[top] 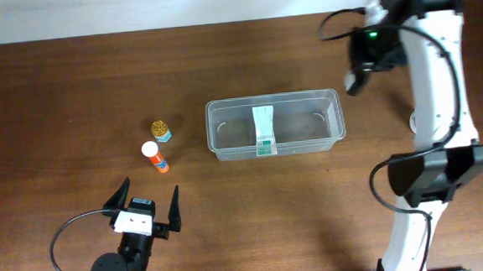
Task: Pack container
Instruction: 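Lower the dark bottle into the container and open the gripper, then move the right gripper to the white spray bottle and grasp it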
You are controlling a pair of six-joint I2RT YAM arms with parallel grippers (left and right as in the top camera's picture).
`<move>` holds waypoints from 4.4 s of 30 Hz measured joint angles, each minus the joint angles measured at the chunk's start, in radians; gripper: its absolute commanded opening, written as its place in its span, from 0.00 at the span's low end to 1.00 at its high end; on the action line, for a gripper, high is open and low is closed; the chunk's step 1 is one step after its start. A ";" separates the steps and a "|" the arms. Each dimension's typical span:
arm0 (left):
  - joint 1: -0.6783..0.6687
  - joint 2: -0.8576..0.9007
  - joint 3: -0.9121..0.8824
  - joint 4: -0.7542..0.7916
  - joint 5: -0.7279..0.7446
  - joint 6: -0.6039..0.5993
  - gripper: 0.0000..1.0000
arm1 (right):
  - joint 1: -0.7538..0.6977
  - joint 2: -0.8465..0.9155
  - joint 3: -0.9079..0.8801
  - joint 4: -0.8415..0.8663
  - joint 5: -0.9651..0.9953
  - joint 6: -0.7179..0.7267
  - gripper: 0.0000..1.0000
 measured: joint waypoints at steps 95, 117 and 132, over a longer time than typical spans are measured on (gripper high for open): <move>0.000 -0.001 0.000 0.000 0.000 0.000 0.99 | -0.443 -0.100 -0.237 0.142 0.145 -0.038 0.55; 0.000 -0.001 0.000 0.000 0.000 0.000 0.99 | -0.527 0.052 -0.262 0.173 -0.022 -0.169 0.55; 0.000 -0.001 0.000 0.000 0.000 0.000 0.99 | -0.527 0.163 -0.264 0.170 -0.015 -0.188 0.49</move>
